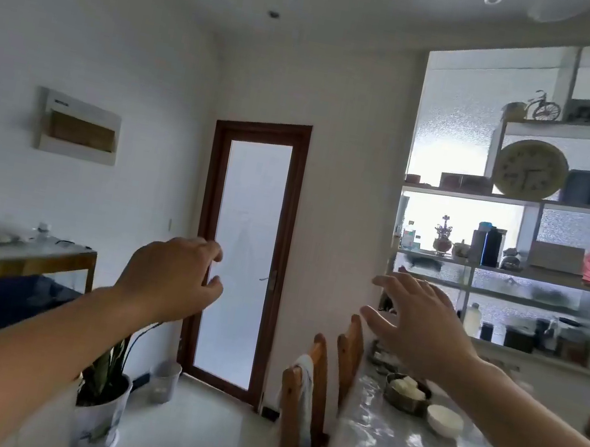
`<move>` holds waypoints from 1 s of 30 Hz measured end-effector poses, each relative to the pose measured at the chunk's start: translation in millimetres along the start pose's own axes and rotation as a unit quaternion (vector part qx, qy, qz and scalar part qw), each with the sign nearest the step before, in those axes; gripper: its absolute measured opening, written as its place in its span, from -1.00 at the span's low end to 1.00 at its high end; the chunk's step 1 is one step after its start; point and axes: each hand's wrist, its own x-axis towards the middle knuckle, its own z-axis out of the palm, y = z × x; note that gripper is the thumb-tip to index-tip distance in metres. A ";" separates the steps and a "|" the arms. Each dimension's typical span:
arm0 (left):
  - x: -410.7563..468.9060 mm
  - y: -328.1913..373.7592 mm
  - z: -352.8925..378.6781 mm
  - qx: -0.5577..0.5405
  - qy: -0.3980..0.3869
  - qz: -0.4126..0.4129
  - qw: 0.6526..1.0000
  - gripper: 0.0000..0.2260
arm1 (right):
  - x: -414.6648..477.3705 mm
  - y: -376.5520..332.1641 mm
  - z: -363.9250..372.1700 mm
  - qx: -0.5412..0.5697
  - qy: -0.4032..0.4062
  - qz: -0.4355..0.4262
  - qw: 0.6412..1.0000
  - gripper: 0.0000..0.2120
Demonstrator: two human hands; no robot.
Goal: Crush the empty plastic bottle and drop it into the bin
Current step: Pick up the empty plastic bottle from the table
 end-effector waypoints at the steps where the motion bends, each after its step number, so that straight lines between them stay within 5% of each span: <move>1: 8.9 -7.6 7.1 -0.002 0.005 0.008 1.000 -0.68 | 10.2 -2.8 9.9 0.001 -0.002 0.005 1.000 -0.44; 14: 112.8 -4.5 187.0 -0.113 -0.034 0.099 0.988 -0.71 | 47.8 58.2 120.5 -0.061 -0.047 0.112 0.991 -0.40; 30: 169.6 238.3 432.0 -0.227 -0.210 0.309 0.899 -0.65 | -21.0 245.1 260.5 -0.072 -0.134 0.325 0.933 -0.42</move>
